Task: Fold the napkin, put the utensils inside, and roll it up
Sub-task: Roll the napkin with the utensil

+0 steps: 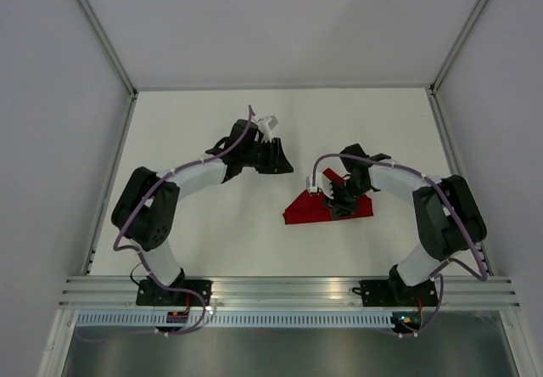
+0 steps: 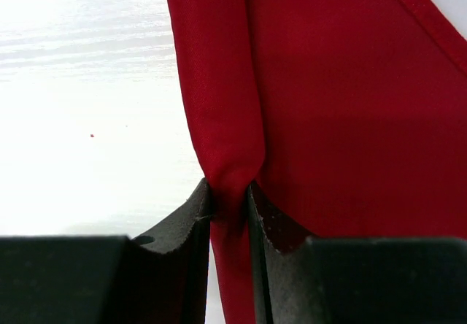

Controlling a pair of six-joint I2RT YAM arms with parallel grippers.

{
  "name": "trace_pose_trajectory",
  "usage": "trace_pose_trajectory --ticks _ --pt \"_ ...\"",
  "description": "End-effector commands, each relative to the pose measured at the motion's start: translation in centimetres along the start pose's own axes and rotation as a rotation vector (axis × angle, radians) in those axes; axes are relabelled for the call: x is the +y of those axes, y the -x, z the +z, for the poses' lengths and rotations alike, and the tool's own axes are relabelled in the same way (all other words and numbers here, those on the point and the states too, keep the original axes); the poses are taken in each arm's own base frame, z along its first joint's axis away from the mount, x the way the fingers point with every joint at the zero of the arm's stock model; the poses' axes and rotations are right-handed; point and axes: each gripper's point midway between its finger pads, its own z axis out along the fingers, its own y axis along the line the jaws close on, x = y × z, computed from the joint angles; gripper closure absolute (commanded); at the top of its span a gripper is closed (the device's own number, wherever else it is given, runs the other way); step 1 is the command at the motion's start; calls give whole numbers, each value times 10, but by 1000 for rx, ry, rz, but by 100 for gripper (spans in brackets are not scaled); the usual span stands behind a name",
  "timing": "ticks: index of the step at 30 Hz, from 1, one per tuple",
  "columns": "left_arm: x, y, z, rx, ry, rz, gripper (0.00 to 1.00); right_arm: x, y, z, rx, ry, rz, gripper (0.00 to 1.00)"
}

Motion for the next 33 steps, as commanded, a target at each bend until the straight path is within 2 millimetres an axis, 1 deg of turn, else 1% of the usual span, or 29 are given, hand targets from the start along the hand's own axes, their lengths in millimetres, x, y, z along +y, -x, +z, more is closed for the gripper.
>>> trace_pose_trajectory --ticks 1,2,3,4,5,6,7,8,9,10,11,12,13,14,15,16,17,18,20,21,22,23,24,26,28,30,31,32,33 --pt "-1 36 -22 -273 82 -37 53 26 -18 3 24 187 51 91" --pt "1 42 -26 -323 100 -27 53 31 -23 5 38 232 78 91" --pt "3 37 -34 -345 116 -14 53 23 -19 2 27 228 81 91" --pt "1 34 -35 -359 123 -1 53 23 -22 5 32 254 98 91" --pt "1 35 -38 -384 139 18 53 26 -23 4 30 281 110 91" --pt "1 32 -42 -394 155 64 53 19 -20 2 23 281 111 91" --pt "-7 26 -40 -395 165 100 52 20 -23 5 26 306 127 91" --pt "-8 25 -40 -407 182 133 51 22 -23 4 25 331 136 91" --pt "-19 14 -36 -384 180 214 51 16 -21 2 20 330 138 91" --pt "-18 15 -37 -401 226 254 51 17 -24 5 26 350 153 90" --pt "-22 9 -35 -393 231 303 51 18 -24 4 26 368 162 90" --pt "-24 3 -33 -382 251 389 51 13 -22 3 20 364 160 90" --pt "-37 -6 -28 -377 246 448 50 13 -24 5 25 380 172 90" --pt "-41 -12 -27 -369 245 491 50 14 -24 4 26 392 181 90" --pt "-43 -17 -25 -353 257 568 50 8 -23 4 21 387 178 90" --pt "-54 -28 -20 -337 242 620 50 9 -25 6 26 401 190 90" --pt "-58 -33 -17 -327 234 657 49 10 -24 5 26 414 198 90" --pt "-67 -42 -14 -309 222 721 49 6 -23 4 23 412 199 90" --pt "-68 -52 -7 -274 227 785 49 4 -24 5 22 427 212 90" --pt "-77 -59 -2 -257 210 839 48 3 -24 4 22 430 218 90" --pt "-76 -69 5 -221 207 867 48 5 -26 6 27 445 230 90" --pt "-77 -75 10 -199 207 892 48 2 -25 5 26 443 229 90" --pt "-87 -77 15 -191 194 935 48 1 -25 6 25 445 234 90" --pt "-89 -90 28 -132 183 991 48 0 -26 6 25 451 246 90" --pt "-97 -104 37 -93 148 1028 48 -1 -27 7 27 455 253 90" --pt "-100 -114 49 -58 140 1066 48 -3 -28 8 31 458 264 90" --pt "-107 -114 52 -50 116 1077 48 -5 -29 7 31 459 270 90" --pt "-108 -116 55 -43 112 1085 48 -6 -29 7 31 460 273 90" --pt "-105 -124 61 -13 107 1094 48 -6 -29 7 32 462 279 90"
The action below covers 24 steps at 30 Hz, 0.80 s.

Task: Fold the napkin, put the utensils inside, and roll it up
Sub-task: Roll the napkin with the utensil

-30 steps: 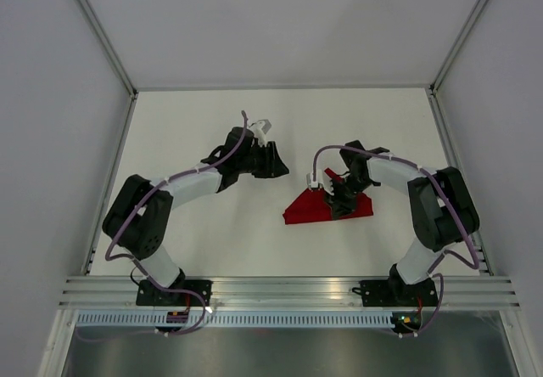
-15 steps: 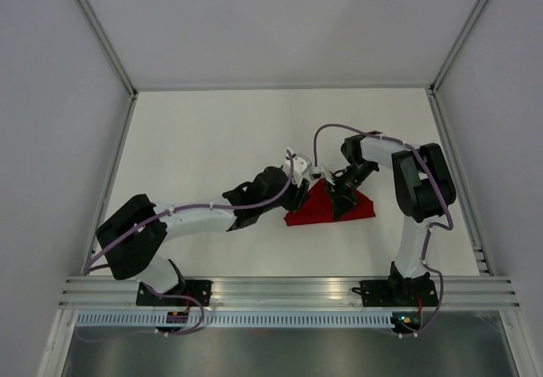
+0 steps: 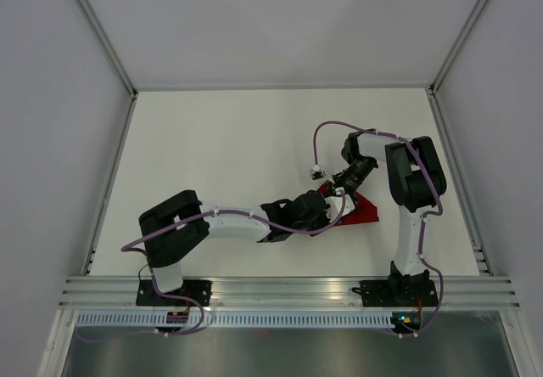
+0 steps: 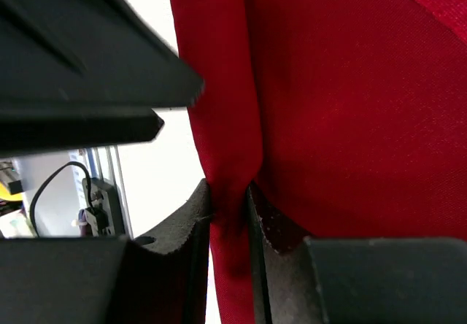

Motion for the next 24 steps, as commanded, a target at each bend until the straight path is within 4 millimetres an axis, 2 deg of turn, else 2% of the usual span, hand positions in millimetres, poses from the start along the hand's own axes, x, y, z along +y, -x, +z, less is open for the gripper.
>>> trace_pose_trajectory --ticks 1,9,17,21,22,24 --pt "-10 17 11 -13 -51 100 48 -29 -9 1 43 -46 -66 90" --pt "-30 10 35 11 -123 131 48 -33 -9 -1 41 -43 -46 90" --pt "-35 1 46 7 -132 133 50 -37 -9 -1 43 -43 -31 90" --pt "-37 -6 53 17 -138 126 63 -38 -9 -2 42 -46 -27 89" --pt "-38 -10 55 24 -142 126 72 -38 -9 -1 42 -44 -26 89" --pt "-40 -13 56 31 -158 119 79 -38 -9 -1 43 -45 -23 89"
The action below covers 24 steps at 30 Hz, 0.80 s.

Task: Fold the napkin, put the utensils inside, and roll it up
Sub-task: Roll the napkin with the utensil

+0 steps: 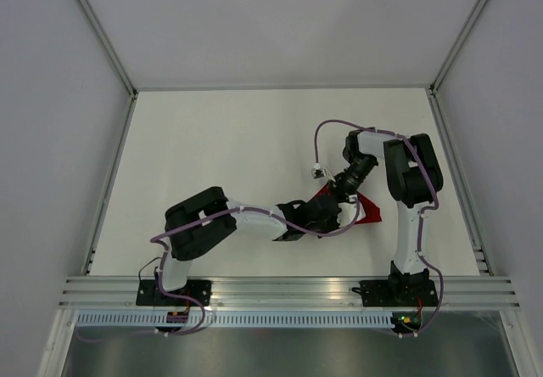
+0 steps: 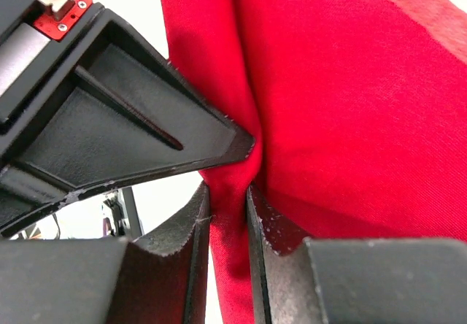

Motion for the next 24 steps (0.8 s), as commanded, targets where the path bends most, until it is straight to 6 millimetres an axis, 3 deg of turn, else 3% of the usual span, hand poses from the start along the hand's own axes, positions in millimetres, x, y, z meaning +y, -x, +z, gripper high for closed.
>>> trace_pose_trajectory --ticks 1,4,11,16,24 --pt "-11 0 12 -10 -61 18 84 -38 -2 0 25 -93 -98 89" --pt "-15 -8 13 12 -105 3 93 -38 -2 0 20 -94 -89 84" --pt "-22 -25 11 72 -224 -67 98 -33 14 -14 -23 -144 -103 54" --pt "-19 -34 9 104 -277 -134 98 -23 41 -45 -100 -251 -148 44" --pt "-13 -41 1 135 -394 -259 98 -20 76 -113 -294 -500 -131 40"
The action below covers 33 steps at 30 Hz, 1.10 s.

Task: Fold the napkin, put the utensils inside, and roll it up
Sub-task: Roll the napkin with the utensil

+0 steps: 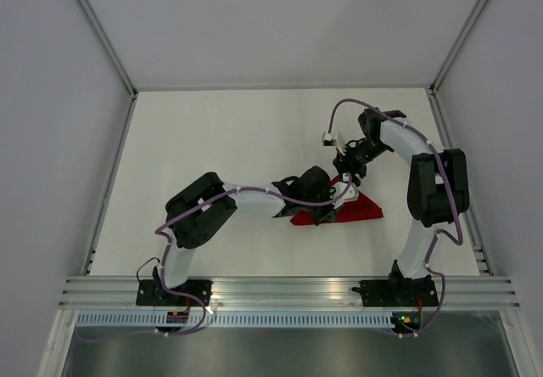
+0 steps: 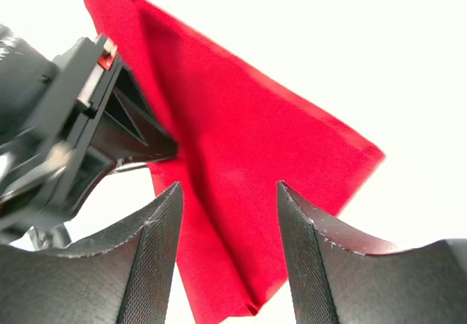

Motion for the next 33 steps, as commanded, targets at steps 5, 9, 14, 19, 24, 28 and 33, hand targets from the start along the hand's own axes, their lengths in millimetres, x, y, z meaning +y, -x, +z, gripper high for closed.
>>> trace_pose_trajectory --ticks 5,9,14,19,24,28,33 --pt "-11 -55 -2 192 -215 -275 98 -21 42 -65 -228 -255 -24 40" --pt "5 -63 -5 218 -271 -407 98 -11 39 -85 -295 -308 -51 40" --pt "8 -66 -7 267 -348 -540 98 2 18 -73 -287 -369 -143 39" --pt "13 -65 -6 274 -399 -656 98 17 0 -63 -282 -462 -248 36" --pt "16 -71 -6 304 -426 -745 98 21 -2 -44 -225 -592 -364 34" --pt "21 -71 -4 324 -418 -813 98 29 -10 -9 -157 -649 -440 32" --pt "22 -75 -3 346 -420 -882 98 34 -7 20 -77 -690 -535 31"
